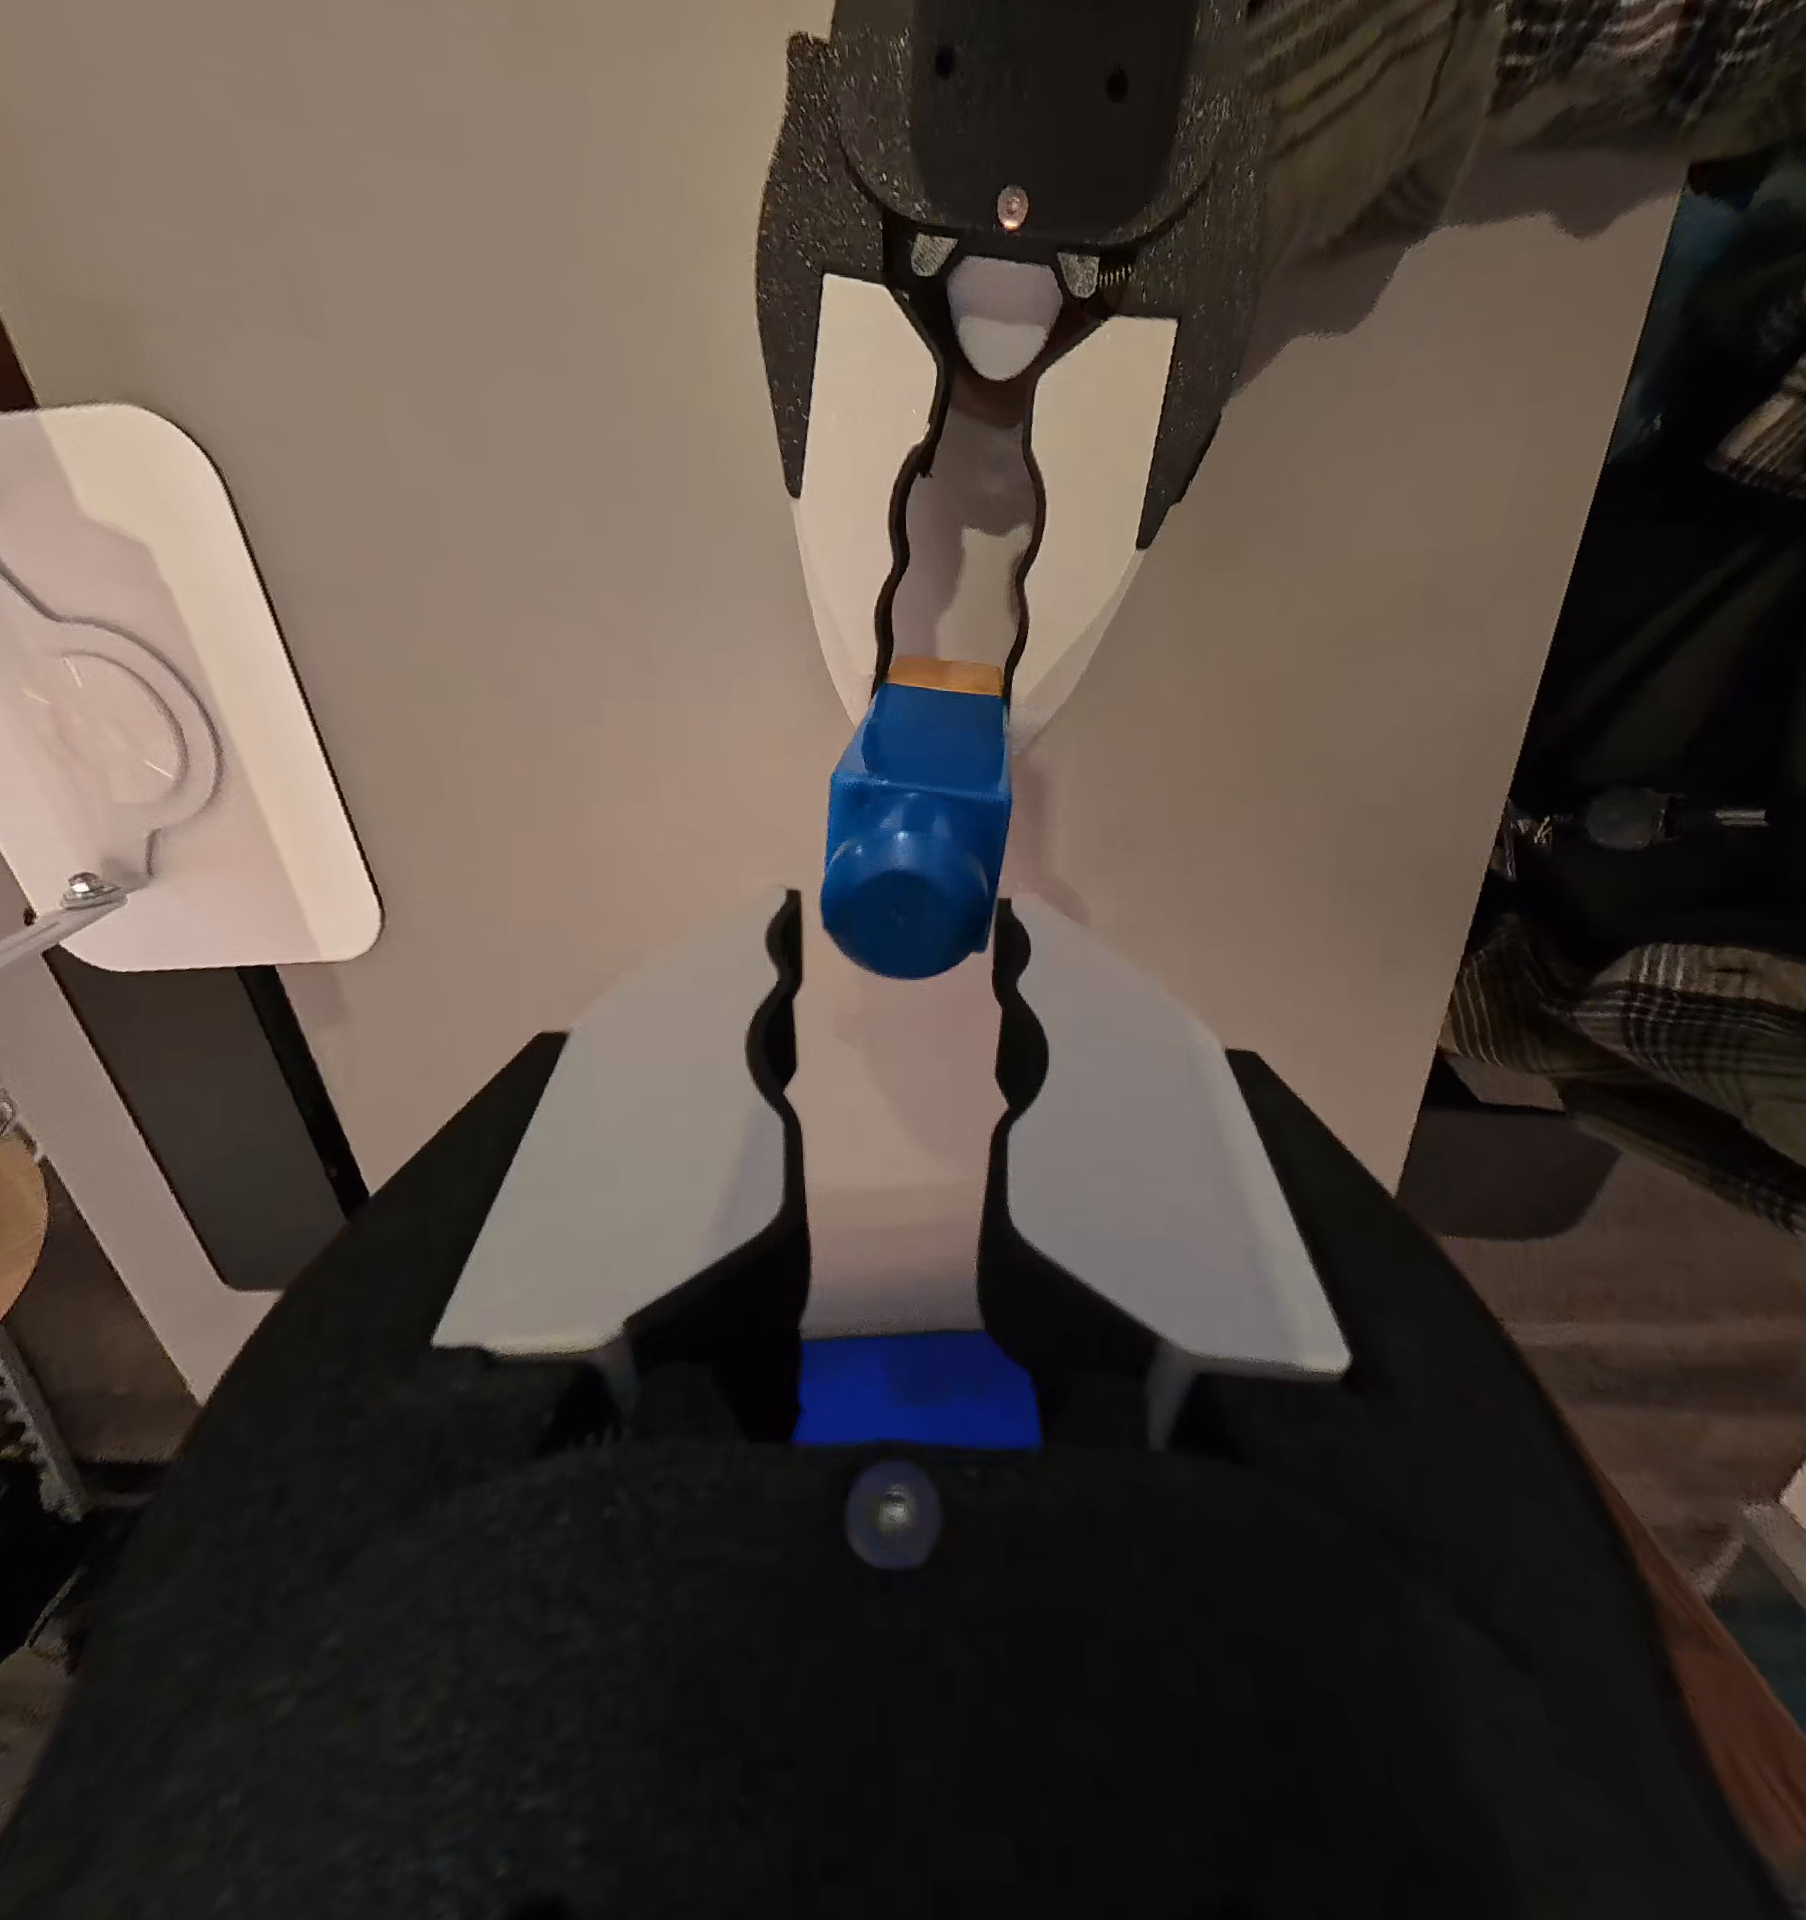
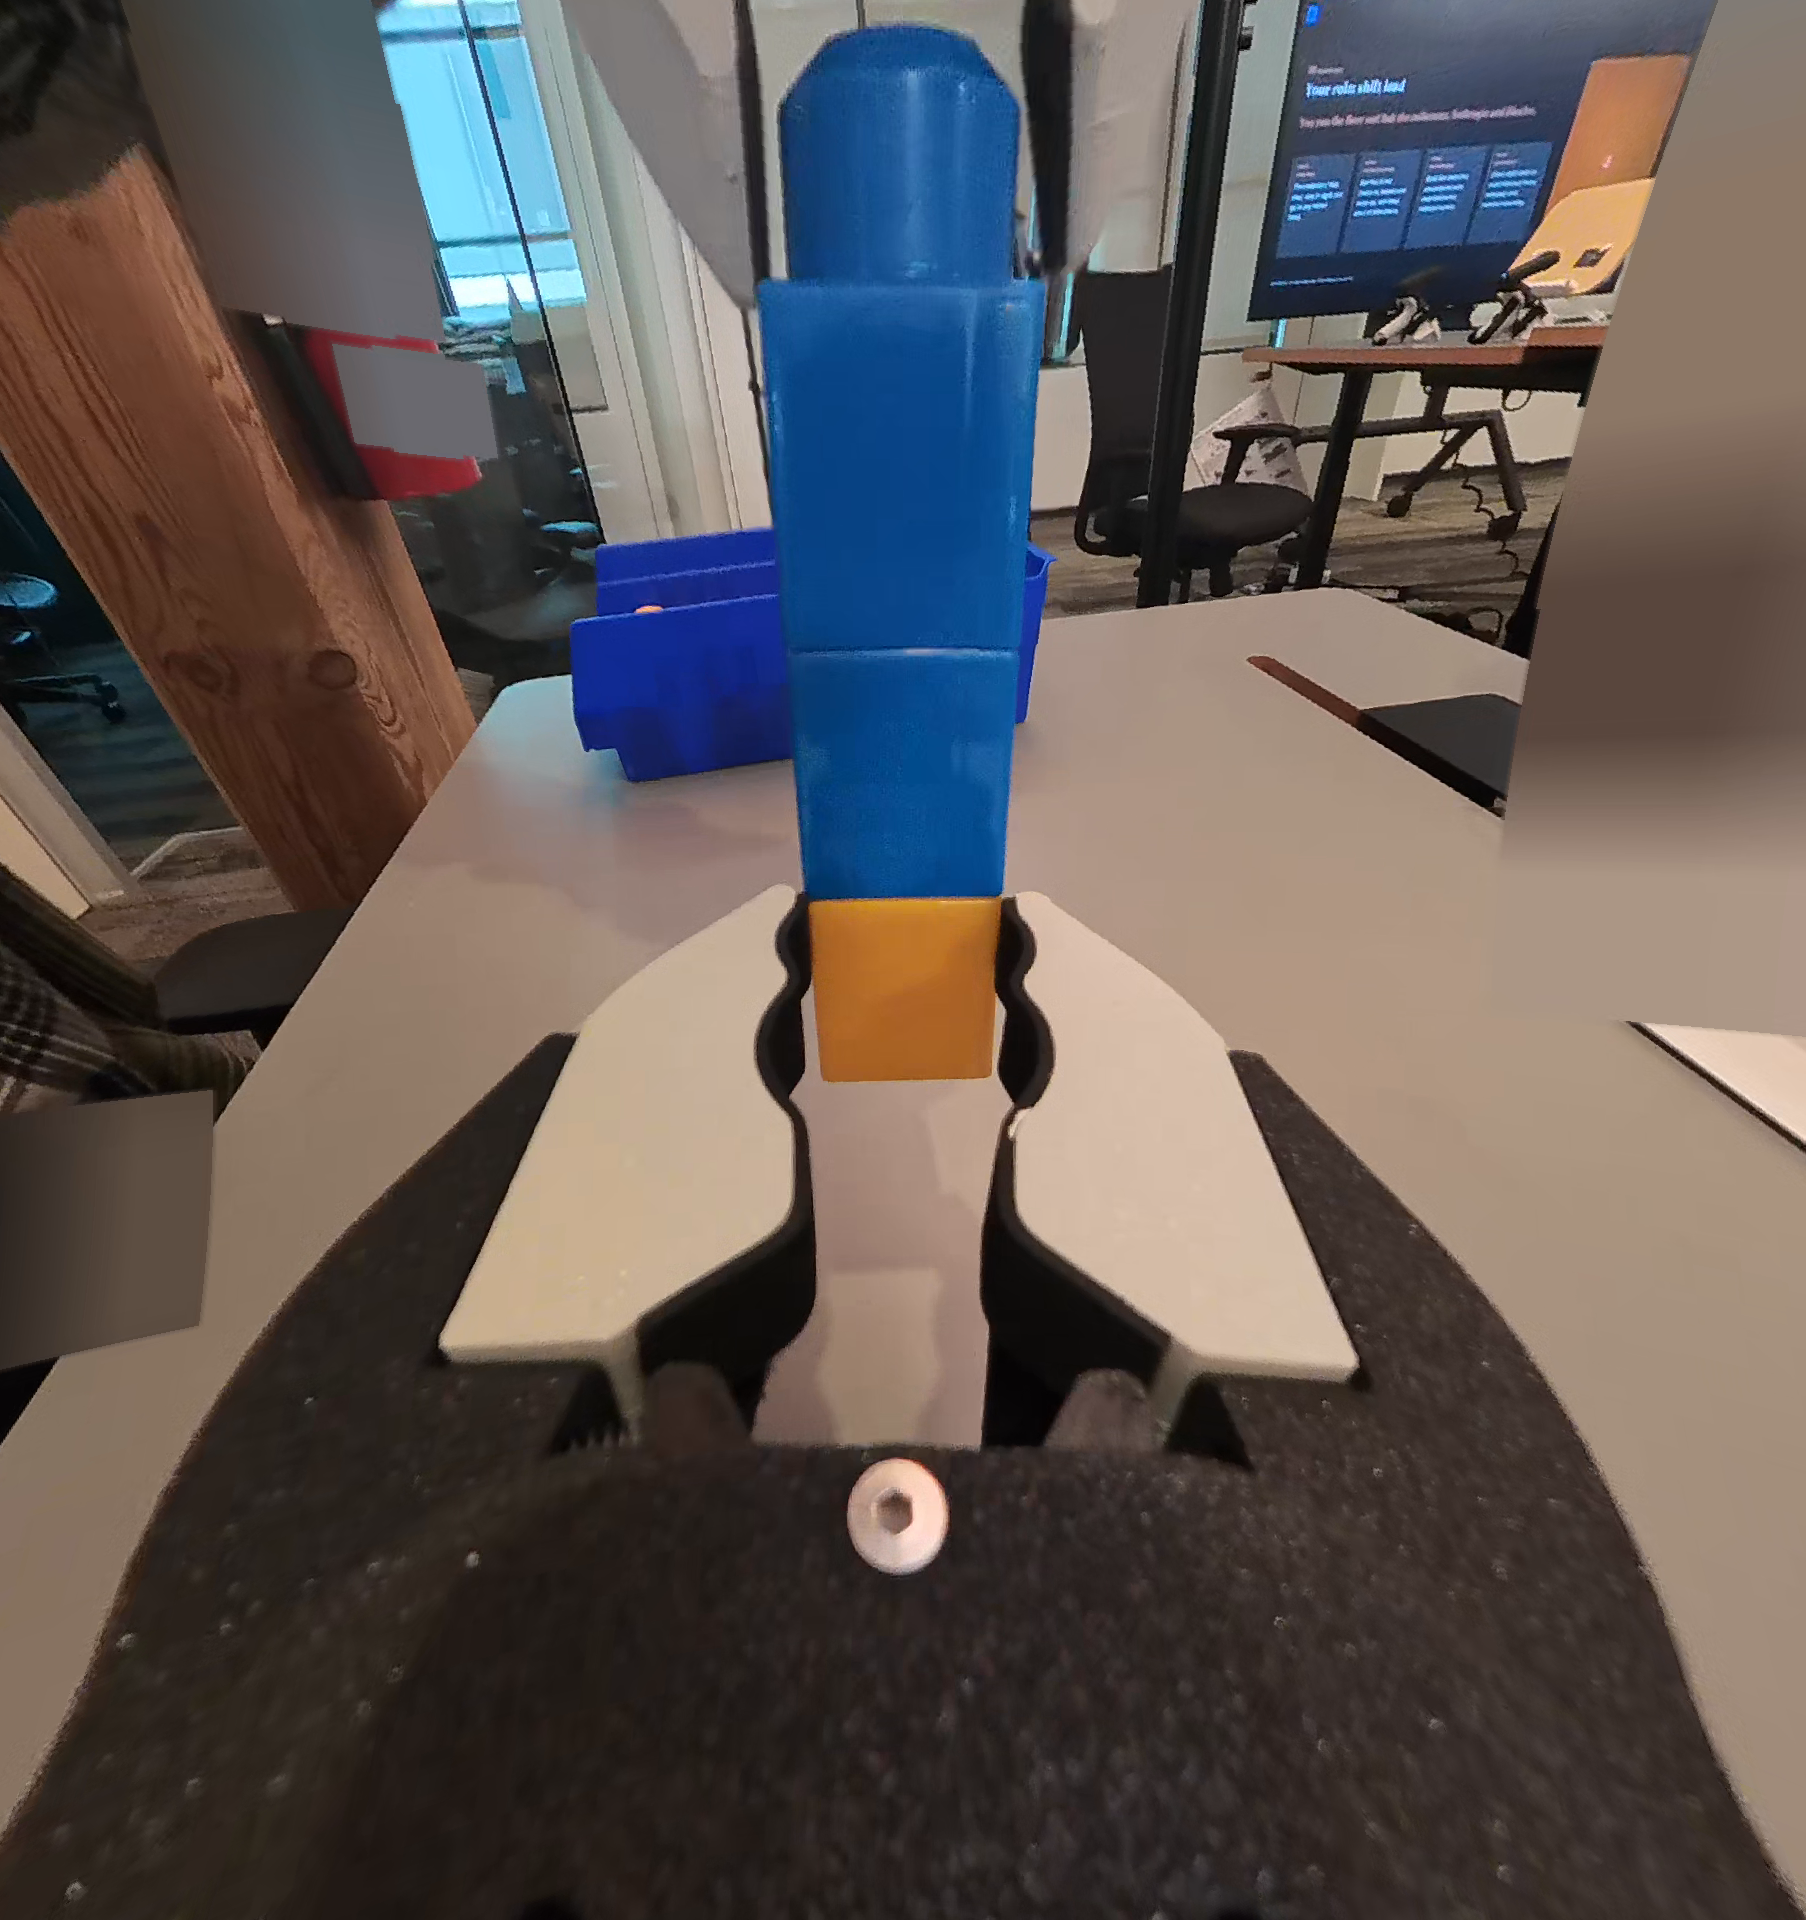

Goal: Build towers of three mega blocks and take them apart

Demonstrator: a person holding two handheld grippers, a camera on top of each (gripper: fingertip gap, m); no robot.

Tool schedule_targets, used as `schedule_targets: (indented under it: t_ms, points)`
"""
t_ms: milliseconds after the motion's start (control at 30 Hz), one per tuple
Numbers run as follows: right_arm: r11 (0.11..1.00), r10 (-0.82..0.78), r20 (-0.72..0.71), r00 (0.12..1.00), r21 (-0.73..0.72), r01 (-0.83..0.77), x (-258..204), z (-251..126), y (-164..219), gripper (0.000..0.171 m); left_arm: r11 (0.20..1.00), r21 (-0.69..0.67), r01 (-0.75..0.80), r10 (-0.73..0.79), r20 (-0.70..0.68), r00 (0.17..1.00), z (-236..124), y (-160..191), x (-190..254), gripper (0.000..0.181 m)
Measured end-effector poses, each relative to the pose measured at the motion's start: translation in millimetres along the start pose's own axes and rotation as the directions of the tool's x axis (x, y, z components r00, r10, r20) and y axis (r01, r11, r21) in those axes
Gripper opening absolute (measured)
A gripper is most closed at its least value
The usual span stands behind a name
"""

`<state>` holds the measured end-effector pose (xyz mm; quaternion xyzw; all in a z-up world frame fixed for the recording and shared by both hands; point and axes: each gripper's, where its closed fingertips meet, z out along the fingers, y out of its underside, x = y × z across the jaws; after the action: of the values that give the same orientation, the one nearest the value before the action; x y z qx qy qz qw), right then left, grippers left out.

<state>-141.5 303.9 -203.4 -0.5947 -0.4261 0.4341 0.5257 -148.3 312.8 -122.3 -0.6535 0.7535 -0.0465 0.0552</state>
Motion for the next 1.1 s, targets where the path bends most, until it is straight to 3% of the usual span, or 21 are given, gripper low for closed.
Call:
schedule_targets:
  t_ms: [133,233,300,400,500,600,767,1100]
  points:
    - [0.999,0.024,0.003,1.000,0.022,-0.024,2.6,-3.5,-1.5,0.034,0.984,0.177,0.017,-0.019,0.009,1.000,-11.7,-1.1,-5.6,0.046]
    - [0.997,0.047,0.026,0.999,0.059,-0.049,1.1,-7.6,-8.4,0.034,0.904,0.425,0.041,-0.056,0.022,0.998,-25.4,0.2,-12.3,0.062]
    - [0.995,0.057,0.046,0.997,0.082,-0.061,-1.1,-9.7,-13.3,0.034,0.776,0.627,0.072,-0.091,-0.001,0.996,-33.8,5.3,-13.8,0.064]
    - [0.991,0.069,0.085,0.994,0.109,-0.078,-6.3,-10.1,-18.9,0.034,0.502,0.858,0.111,-0.145,-0.043,0.989,-37.3,21.3,-14.8,0.060]
    - [0.990,0.085,0.118,0.989,0.104,-0.098,-9.8,-5.7,-17.7,0.034,0.296,0.942,0.161,-0.166,-0.115,0.979,-22.4,33.1,-12.1,0.061]
    - [0.989,0.106,0.138,0.985,0.086,-0.118,-11.3,0.7,-13.3,0.034,0.184,0.968,0.170,-0.164,-0.141,0.976,-8.9,31.1,-8.5,0.065]
    - [0.990,0.122,0.134,0.983,0.057,-0.130,-9.1,6.6,-6.0,0.034,0.132,0.979,0.154,-0.154,-0.133,0.979,2.2,12.8,-1.3,0.070]
    - [0.990,0.116,0.161,0.980,0.054,-0.127,-15.1,6.1,-9.5,0.034,0.169,0.972,0.162,-0.100,-0.147,0.984,12.6,-9.6,6.9,0.065]
